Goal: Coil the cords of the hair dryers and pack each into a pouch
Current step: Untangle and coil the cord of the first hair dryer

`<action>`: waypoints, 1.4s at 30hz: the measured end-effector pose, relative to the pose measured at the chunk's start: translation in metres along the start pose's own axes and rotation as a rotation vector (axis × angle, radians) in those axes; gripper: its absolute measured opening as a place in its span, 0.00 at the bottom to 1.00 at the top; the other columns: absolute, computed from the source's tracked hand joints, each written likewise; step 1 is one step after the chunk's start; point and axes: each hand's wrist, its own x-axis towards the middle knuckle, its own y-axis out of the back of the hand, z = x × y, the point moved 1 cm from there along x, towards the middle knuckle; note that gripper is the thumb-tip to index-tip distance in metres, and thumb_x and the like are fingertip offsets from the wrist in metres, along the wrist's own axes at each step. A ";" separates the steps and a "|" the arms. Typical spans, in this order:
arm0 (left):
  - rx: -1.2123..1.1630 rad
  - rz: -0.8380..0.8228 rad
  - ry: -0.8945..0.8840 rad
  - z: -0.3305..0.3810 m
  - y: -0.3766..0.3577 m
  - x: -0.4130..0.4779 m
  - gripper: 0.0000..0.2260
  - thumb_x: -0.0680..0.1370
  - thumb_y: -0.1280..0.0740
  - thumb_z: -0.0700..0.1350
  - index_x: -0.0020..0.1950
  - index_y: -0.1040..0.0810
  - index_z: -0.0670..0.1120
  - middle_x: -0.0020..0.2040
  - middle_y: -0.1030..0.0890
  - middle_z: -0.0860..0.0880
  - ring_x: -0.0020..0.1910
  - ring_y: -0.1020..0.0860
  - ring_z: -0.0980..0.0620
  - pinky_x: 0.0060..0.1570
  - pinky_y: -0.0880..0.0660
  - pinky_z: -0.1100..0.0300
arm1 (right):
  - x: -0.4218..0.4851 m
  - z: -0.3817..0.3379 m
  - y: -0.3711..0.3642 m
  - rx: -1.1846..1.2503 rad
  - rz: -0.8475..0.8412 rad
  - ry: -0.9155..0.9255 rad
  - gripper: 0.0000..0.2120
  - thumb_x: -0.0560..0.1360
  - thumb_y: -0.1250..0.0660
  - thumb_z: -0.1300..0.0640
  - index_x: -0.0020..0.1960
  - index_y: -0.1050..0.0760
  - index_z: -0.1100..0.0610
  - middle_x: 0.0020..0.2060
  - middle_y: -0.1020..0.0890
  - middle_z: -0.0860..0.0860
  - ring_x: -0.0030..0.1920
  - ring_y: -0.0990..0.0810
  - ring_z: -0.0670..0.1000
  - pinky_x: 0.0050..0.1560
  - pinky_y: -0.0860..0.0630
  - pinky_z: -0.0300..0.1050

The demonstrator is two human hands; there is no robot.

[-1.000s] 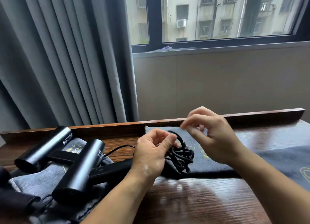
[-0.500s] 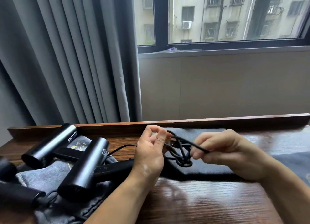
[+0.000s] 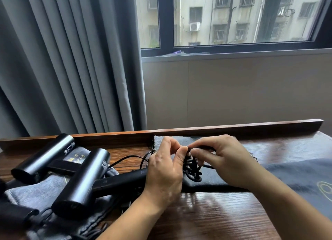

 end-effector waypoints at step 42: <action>-0.301 0.018 0.387 0.009 0.013 -0.003 0.14 0.76 0.36 0.63 0.43 0.24 0.54 0.40 0.16 0.48 0.42 0.16 0.47 0.46 0.17 0.45 | 0.000 0.002 -0.009 0.398 0.155 0.170 0.12 0.69 0.24 0.44 0.40 0.16 0.53 0.32 0.16 0.54 0.31 0.21 0.53 0.32 0.25 0.47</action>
